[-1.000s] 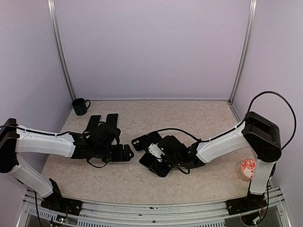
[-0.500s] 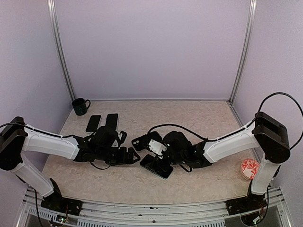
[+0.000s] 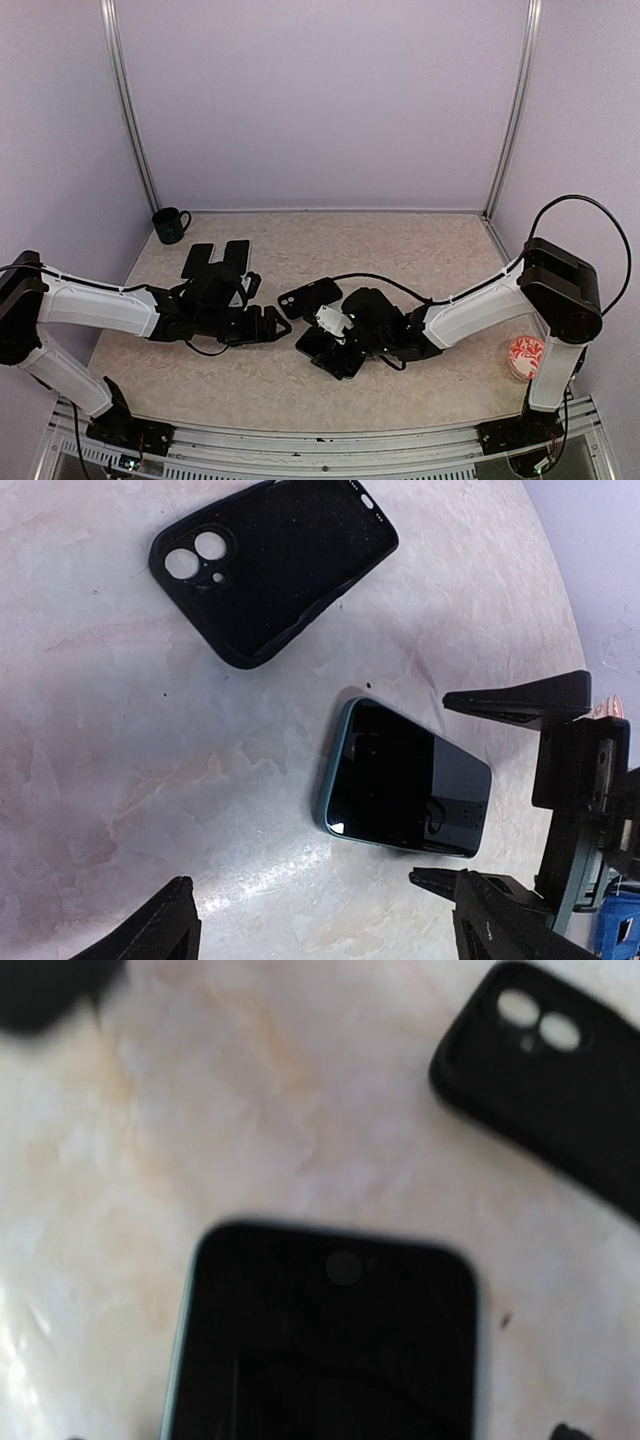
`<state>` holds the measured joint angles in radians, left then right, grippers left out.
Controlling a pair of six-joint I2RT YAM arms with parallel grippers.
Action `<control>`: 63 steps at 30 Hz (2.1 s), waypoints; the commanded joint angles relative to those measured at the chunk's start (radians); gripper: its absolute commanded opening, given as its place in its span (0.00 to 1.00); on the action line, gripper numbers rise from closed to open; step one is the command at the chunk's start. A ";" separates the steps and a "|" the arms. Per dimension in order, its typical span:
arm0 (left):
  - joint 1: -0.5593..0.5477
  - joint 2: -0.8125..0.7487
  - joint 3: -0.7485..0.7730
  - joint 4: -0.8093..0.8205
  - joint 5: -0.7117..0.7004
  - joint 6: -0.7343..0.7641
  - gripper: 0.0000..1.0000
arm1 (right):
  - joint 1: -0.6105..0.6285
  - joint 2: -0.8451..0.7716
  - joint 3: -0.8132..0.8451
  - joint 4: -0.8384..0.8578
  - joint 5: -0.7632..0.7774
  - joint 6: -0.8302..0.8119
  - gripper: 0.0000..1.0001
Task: Put the phone into the phone case
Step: Pick up the phone at the center of the board, then pass from the right arm to the left
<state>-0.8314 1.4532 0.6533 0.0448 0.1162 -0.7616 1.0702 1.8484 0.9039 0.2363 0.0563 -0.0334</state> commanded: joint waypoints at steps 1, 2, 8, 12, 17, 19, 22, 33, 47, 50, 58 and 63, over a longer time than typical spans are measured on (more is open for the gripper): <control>0.006 -0.039 -0.023 0.005 -0.012 -0.007 0.85 | -0.009 -0.024 -0.078 0.054 -0.017 0.031 1.00; 0.006 -0.041 -0.024 0.005 -0.013 -0.007 0.85 | -0.009 -0.033 -0.097 0.068 -0.017 0.031 1.00; 0.008 -0.042 -0.023 0.013 -0.005 -0.008 0.85 | -0.009 -0.071 -0.204 0.156 -0.018 0.082 1.00; 0.008 -0.038 -0.018 0.016 -0.001 -0.008 0.85 | -0.009 -0.076 -0.255 0.203 -0.013 0.085 0.99; 0.009 -0.040 -0.017 0.015 0.001 -0.008 0.85 | -0.012 -0.063 -0.306 0.261 -0.019 0.097 0.98; 0.009 -0.043 -0.017 0.013 0.002 -0.009 0.85 | -0.017 -0.053 -0.316 0.273 -0.023 0.104 0.95; 0.010 -0.050 -0.018 0.008 -0.003 -0.010 0.85 | -0.019 -0.037 -0.319 0.282 -0.025 0.108 0.89; 0.011 -0.046 -0.014 0.013 0.005 -0.010 0.85 | -0.018 -0.012 -0.329 0.328 -0.024 0.094 0.64; 0.017 0.033 -0.036 0.090 0.070 0.007 0.85 | 0.001 -0.155 -0.344 0.359 -0.001 0.044 0.61; 0.017 0.044 -0.041 0.115 0.094 0.012 0.86 | 0.004 -0.181 -0.353 0.373 -0.003 0.044 0.61; 0.017 0.082 -0.072 0.239 0.204 0.007 0.86 | 0.007 -0.229 -0.361 0.404 -0.030 0.008 0.60; 0.017 0.087 -0.087 0.330 0.271 -0.015 0.86 | 0.024 -0.234 -0.359 0.418 -0.037 0.003 0.60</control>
<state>-0.8196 1.5318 0.5800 0.2581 0.3096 -0.7624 1.0740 1.6497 0.5430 0.5755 0.0319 -0.0132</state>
